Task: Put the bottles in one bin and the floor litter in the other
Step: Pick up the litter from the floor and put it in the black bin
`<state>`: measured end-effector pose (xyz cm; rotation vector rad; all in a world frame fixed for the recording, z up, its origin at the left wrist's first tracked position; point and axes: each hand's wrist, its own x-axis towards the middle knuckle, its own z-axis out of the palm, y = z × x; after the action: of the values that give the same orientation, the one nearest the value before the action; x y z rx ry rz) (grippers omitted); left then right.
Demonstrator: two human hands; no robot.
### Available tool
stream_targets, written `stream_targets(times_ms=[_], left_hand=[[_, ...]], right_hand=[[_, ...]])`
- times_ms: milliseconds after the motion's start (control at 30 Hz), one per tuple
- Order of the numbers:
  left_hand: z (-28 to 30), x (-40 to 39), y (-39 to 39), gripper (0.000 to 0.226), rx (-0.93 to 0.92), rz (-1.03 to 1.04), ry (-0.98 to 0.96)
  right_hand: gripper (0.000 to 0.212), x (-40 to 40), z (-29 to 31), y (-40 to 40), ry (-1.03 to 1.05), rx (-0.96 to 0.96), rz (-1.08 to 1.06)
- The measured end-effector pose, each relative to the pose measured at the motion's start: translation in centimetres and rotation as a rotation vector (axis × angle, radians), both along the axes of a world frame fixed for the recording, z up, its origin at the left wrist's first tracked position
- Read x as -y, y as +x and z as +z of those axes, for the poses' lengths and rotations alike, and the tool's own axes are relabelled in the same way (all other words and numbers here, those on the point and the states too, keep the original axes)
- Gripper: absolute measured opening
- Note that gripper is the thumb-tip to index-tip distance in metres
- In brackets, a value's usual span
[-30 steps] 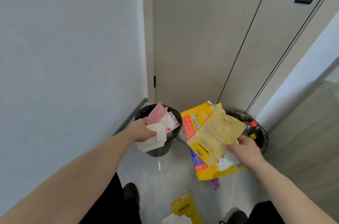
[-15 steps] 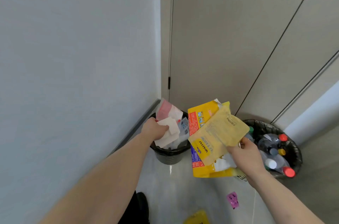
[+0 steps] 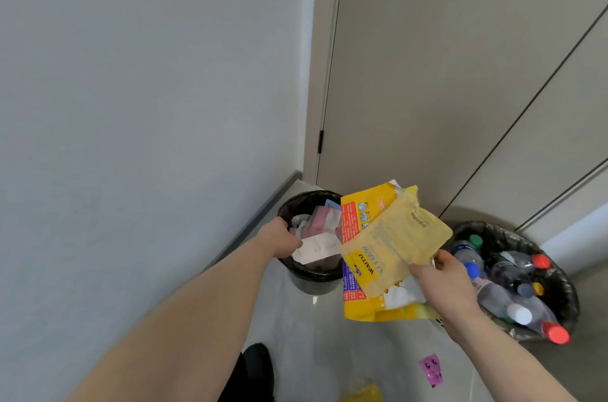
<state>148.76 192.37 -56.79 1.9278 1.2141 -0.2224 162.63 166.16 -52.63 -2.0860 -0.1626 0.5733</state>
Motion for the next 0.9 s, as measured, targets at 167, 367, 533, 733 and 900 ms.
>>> stream_targets(times_ms=[167,367,533,733,900], left_hand=[[0.0,-0.1,-0.7,0.045,-0.079,-0.121,0.133],[-0.8,-0.8,-1.0,0.034,-0.046,-0.123,0.176],[-1.4,-1.5,-0.5,0.035,0.007,-0.074,0.165],[-2.0,-1.7,-0.1,0.04,0.028,-0.009,0.15],[-2.6,-2.4,-0.2,0.047,-0.003,-0.004,0.132]], right_hand=[[0.012,-2.4,-1.9,-0.1,0.036,-0.089,-0.092],[0.005,-5.8,-4.2,0.7,0.084,-0.252,-0.169],[0.009,-9.8,-5.5,0.6,0.124,-0.353,-0.174],[0.027,-11.2,-8.6,0.2,0.063,-0.509,-0.131],[0.044,-11.8,-10.0,-0.1,0.093,-0.528,-0.15]])
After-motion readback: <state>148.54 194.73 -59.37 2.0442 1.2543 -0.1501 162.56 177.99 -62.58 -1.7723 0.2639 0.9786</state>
